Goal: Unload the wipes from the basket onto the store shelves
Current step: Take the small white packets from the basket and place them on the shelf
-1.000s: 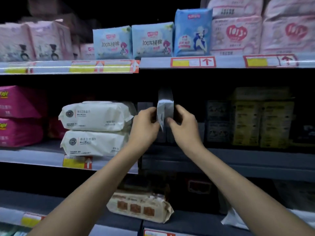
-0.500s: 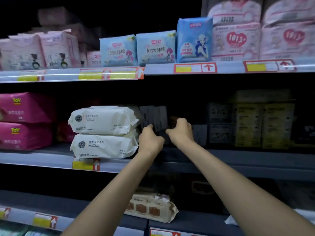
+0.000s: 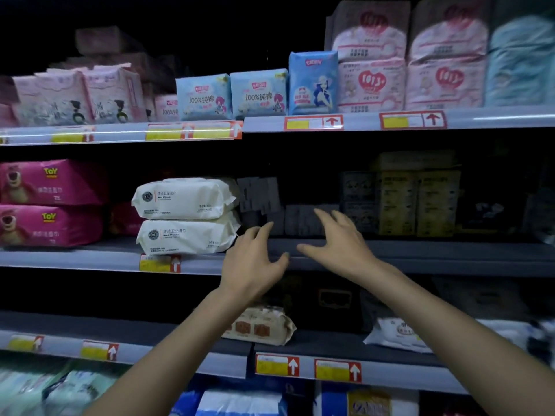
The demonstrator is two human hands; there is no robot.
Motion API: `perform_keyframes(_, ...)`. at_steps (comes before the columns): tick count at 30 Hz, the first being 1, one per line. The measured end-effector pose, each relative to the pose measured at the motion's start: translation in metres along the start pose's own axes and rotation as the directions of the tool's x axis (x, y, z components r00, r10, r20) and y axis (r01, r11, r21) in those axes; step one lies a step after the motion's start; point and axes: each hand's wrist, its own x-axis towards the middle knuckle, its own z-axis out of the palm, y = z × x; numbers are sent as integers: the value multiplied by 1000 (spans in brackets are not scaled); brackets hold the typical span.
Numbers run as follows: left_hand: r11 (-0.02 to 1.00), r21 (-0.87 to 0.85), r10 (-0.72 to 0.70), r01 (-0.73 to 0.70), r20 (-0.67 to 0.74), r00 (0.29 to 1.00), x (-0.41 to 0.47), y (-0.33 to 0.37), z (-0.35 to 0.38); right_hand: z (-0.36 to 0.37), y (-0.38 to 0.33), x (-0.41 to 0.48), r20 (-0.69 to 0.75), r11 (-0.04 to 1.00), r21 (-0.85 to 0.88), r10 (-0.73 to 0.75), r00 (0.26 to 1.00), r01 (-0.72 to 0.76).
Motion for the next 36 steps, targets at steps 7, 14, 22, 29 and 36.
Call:
perform_keyframes(7, 962, 247, 95, -113, 83, 992, -51, 0, 12, -12, 26, -69, 101, 991, -129, -5, 995, 18)
perform_keyframes(14, 963, 187, 157, -195, 198, 967, -129, -9, 55, 21, 65, -161, 248, 996, -80, -13, 969, 33)
perform_keyframes(22, 975, 124, 113, -186, 444, 889, -234, -31, 136, 105, 132, -263, 524, 991, -134, 61, 850, 11)
perform_keyframes(29, 979, 121, 38, -162, 676, 736, -306, -48, 210, 186, 185, -329, 797, 974, -222, 153, 584, 49)
perform_keyframes(36, 984, 165, -114, -68, 873, 473, -343, -59, 271, 227, 187, -371, 944, 937, -234, 155, 292, 259)
